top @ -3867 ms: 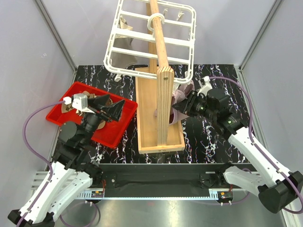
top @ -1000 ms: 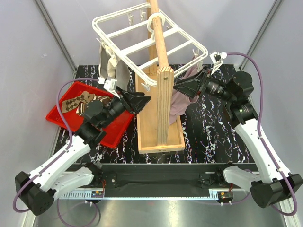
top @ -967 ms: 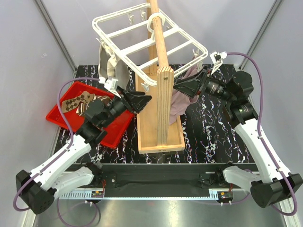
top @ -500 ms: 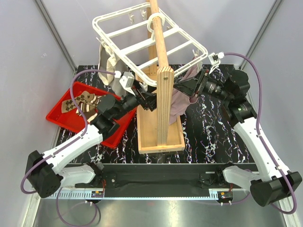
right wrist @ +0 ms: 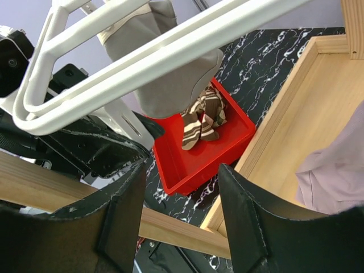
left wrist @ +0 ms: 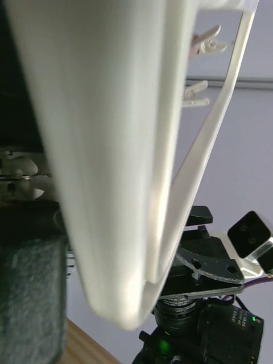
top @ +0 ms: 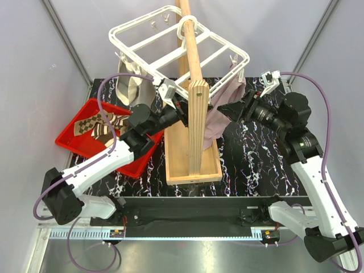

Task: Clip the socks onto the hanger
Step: Open the clamp at the hanger.

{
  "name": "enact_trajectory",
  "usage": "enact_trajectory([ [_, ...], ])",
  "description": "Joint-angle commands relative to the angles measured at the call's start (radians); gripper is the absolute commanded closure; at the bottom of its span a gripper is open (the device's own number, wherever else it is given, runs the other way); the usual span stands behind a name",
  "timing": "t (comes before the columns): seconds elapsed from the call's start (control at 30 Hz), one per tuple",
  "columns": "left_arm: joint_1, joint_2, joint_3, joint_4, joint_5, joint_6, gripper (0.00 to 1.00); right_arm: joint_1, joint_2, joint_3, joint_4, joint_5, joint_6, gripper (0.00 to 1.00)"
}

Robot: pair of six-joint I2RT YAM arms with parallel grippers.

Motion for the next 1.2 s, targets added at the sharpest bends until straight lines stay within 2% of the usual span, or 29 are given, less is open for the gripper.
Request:
enact_trajectory([
  [0.0, -0.023, 0.026, 0.063, 0.037, 0.009, 0.029, 0.89, 0.006, -0.024, 0.050, -0.031, 0.036, -0.035, 0.39],
  [0.27, -0.069, 0.063, 0.095, 0.026, -0.055, 0.052, 0.96, 0.006, -0.028, 0.070, -0.026, 0.059, -0.060, 0.39],
  [0.4, -0.083, 0.067, 0.122, -0.014, -0.109, 0.071, 1.00, 0.006, 0.019, 0.110, -0.023, 0.026, -0.089, 0.31],
  [0.5, -0.099, 0.078, 0.174, -0.103, -0.162, 0.098, 1.00, 0.008, 0.033, 0.165, -0.091, 0.082, -0.144, 0.30],
  [0.67, -0.118, 0.092, 0.210, -0.184, -0.239, 0.135, 1.00, 0.014, 0.027, 0.190, -0.106, 0.130, -0.193, 0.27],
  [0.93, -0.138, 0.121, 0.250, -0.226, -0.264, 0.149, 1.00, 0.136, 0.088, 0.271, -0.172, 0.228, -0.250, 0.24],
  [1.17, -0.152, 0.126, 0.259, -0.252, -0.277, 0.151, 1.00, 0.186, 0.074, 0.230, -0.106, 0.368, -0.229, 0.25],
])
